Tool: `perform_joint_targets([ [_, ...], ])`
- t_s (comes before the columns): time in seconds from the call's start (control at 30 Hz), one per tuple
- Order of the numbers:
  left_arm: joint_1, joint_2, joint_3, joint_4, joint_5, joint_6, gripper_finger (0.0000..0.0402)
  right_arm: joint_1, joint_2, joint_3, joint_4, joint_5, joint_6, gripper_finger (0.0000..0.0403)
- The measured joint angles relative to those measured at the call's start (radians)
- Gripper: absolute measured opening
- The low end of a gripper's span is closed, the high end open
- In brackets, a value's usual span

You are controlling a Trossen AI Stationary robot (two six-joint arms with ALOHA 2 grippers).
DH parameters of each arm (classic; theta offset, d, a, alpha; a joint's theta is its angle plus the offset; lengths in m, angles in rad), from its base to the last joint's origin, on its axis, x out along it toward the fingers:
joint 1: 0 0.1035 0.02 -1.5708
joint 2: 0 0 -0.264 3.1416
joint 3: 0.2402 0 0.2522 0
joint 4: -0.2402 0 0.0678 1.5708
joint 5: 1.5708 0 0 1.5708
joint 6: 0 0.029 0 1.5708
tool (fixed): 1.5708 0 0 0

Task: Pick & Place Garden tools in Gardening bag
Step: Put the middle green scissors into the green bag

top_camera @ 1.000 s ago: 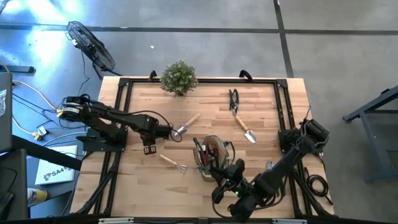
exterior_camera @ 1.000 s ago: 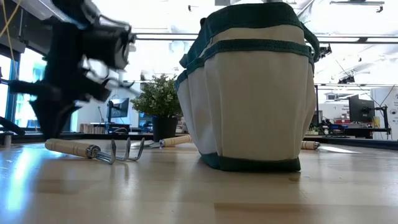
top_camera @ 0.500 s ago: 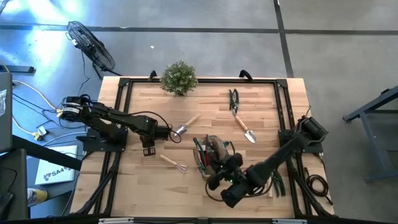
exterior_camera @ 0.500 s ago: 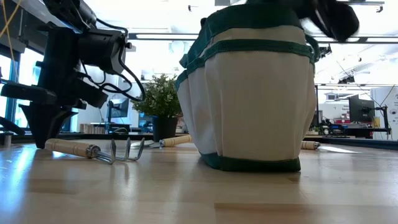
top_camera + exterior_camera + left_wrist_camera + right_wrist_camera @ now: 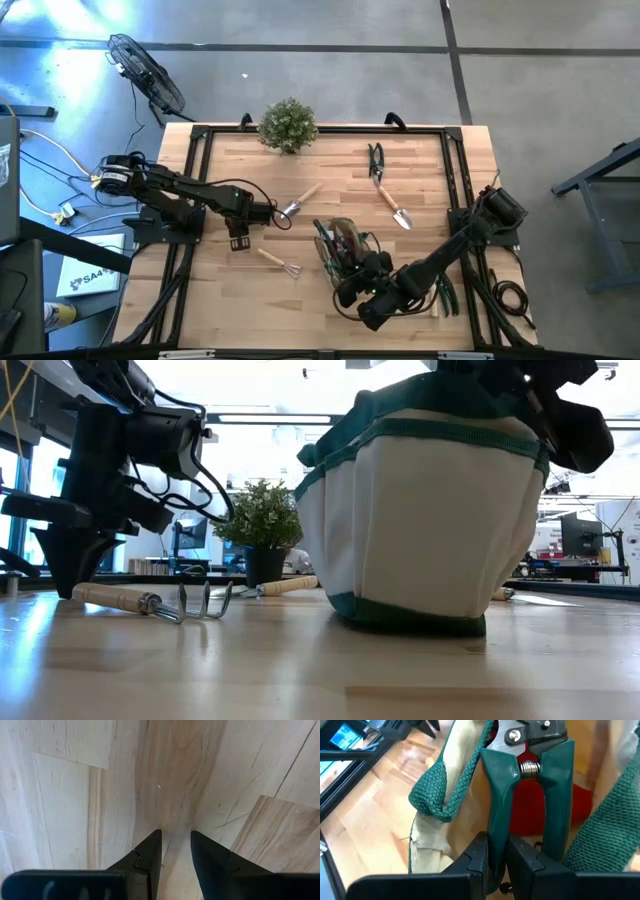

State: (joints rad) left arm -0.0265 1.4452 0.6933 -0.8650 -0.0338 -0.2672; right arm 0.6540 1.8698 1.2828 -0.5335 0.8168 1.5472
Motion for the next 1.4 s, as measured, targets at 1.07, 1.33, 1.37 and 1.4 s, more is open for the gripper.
perform_joint_targets([
  [1.07, 0.000, 0.000, 0.000, 0.001, 0.000, 0.000, 0.0100, -0.061, -0.001, -0.001, 0.014, -0.390, 0.000, 0.0101],
  [1.33, 0.000, 0.000, 0.000, 0.001, 0.000, 0.000, 0.0100, -0.075, -0.024, -0.002, 0.022, -0.380, -0.103, 0.0138],
  [1.37, 0.000, 0.000, 0.000, 0.001, 0.000, 0.000, 0.0100, -0.077, -0.028, -0.002, 0.025, -0.380, -0.109, 0.0145],
  [1.4, 0.000, 0.000, 0.000, 0.001, 0.000, 0.000, 0.0100, -0.079, -0.033, -0.002, 0.026, -0.380, -0.109, 0.0152],
])
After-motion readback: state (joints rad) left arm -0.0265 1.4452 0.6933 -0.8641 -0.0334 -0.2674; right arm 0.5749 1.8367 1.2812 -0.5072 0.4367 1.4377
